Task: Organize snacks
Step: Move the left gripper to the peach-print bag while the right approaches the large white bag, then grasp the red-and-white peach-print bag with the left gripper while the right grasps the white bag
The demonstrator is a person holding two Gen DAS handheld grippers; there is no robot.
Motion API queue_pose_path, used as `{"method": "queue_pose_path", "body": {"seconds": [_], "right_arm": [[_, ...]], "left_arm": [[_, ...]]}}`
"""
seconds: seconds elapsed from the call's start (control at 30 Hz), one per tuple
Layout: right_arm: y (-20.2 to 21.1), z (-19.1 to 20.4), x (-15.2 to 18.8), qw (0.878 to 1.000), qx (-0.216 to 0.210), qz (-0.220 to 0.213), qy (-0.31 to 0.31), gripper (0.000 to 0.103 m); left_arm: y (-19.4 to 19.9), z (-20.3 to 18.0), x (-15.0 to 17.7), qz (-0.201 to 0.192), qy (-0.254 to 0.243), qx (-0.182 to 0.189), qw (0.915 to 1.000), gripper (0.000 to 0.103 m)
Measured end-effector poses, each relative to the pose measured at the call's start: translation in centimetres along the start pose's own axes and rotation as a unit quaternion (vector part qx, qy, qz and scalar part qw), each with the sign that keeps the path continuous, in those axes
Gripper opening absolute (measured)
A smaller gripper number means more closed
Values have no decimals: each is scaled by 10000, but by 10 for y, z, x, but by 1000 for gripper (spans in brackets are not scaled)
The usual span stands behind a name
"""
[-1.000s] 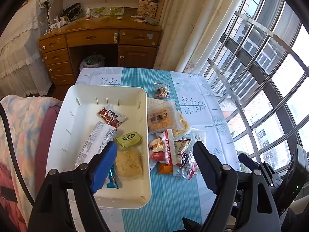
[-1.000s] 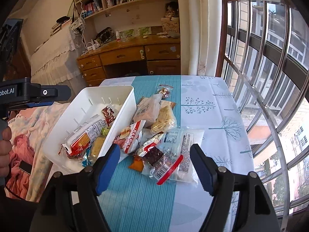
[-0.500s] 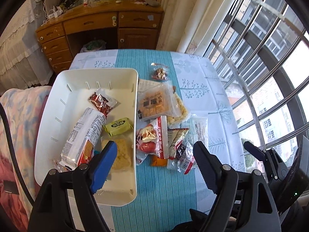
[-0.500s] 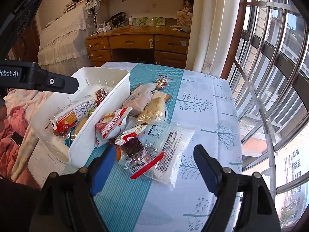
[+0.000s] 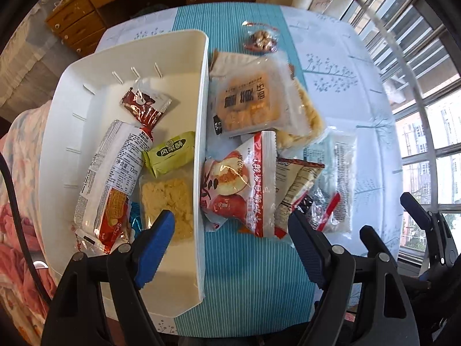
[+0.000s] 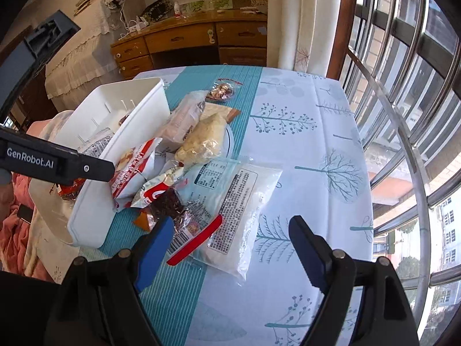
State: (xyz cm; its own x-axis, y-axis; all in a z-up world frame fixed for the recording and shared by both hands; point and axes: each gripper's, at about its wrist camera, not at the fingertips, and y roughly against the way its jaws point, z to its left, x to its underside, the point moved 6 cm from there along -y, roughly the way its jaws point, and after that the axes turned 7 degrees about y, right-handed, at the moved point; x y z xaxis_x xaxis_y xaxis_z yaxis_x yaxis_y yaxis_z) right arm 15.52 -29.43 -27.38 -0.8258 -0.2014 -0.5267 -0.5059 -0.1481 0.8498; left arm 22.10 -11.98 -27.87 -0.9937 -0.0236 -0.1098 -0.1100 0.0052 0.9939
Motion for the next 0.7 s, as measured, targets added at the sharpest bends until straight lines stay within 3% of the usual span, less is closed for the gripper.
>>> {"method": "queue_pose_path", "body": {"seconds": [0.2,0.37,0.53,0.7], "right_arm": [[-30,-18,0,9969,-374,303,-626,83],[-54,-27,1,9887,-779,546,-1156,83],[-74,-33,4,9803,-1060,725,-1499,82],[-86,-36,2,9730,-1345,795,-1701,69]], "left_arm": [[-21,-3,-8,249,-51,-373,9990,80],[-33,-7,-12,411,-46,-445,9982,79],[-42,-14,-16,527,-65,-620,9967,68],[-48,-16,-22,549,-37,-716,9959,67]]}}
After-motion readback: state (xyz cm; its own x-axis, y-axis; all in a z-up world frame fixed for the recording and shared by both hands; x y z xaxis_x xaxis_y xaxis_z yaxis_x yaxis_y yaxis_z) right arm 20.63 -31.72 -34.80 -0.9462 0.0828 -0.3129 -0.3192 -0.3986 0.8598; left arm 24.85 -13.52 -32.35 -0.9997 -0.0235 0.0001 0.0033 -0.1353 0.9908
